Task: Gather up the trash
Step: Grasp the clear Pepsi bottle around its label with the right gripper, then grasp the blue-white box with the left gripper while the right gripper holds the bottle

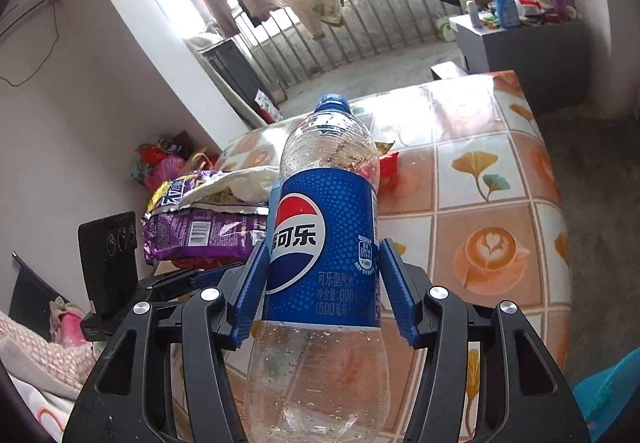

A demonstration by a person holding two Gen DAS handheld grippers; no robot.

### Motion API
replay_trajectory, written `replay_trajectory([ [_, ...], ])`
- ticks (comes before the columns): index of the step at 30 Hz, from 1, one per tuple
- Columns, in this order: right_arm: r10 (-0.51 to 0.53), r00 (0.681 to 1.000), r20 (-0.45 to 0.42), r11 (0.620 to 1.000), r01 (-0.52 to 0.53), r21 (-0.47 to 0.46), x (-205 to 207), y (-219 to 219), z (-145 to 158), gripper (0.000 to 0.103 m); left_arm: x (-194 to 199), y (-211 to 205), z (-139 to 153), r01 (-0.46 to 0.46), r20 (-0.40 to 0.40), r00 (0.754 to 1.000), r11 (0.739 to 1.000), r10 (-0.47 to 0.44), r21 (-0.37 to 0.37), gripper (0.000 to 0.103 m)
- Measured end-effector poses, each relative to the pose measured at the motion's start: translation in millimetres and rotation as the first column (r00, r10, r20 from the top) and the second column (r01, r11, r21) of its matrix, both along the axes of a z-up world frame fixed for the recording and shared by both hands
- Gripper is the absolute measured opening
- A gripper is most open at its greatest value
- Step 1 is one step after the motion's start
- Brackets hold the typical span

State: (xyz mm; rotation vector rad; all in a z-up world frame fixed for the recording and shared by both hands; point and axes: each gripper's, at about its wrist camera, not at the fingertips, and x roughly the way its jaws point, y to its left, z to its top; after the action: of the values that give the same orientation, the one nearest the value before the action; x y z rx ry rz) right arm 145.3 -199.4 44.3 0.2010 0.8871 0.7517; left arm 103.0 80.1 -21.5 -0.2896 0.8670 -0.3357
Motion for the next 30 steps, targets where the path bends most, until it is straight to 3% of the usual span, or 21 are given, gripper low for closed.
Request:
replay_trajectory([
  [8,0.094,0.993,-0.077,0.991,-0.1,-0.091,22,16,-33,0.053,14,-9,-12,-0.01,-0.041,0.999,1.0,0.01,-0.014,0.049],
  [16,0.095,0.986,-0.134,0.995,-0.098,-0.012,4,-2,-39,0.053,10,-6,-13,0.018,-0.073,0.997,0.998,-0.022,-0.053,0.049],
  [21,0.074,0.988,-0.136,0.997,-0.076,-0.006,-29,-15,-36,0.053,-10,-15,-7,0.106,-0.105,0.988,0.993,-0.111,-0.051,0.049],
  [26,0.062,0.983,-0.171,0.998,-0.057,0.035,-80,-27,-37,0.053,-42,-18,2,0.216,-0.16,0.962,0.975,-0.22,-0.046,0.049],
  [30,0.013,0.976,-0.215,0.998,0.001,0.067,-115,-42,-45,0.053,-54,-13,3,0.222,-0.205,0.951,0.973,-0.232,-0.068,0.055],
])
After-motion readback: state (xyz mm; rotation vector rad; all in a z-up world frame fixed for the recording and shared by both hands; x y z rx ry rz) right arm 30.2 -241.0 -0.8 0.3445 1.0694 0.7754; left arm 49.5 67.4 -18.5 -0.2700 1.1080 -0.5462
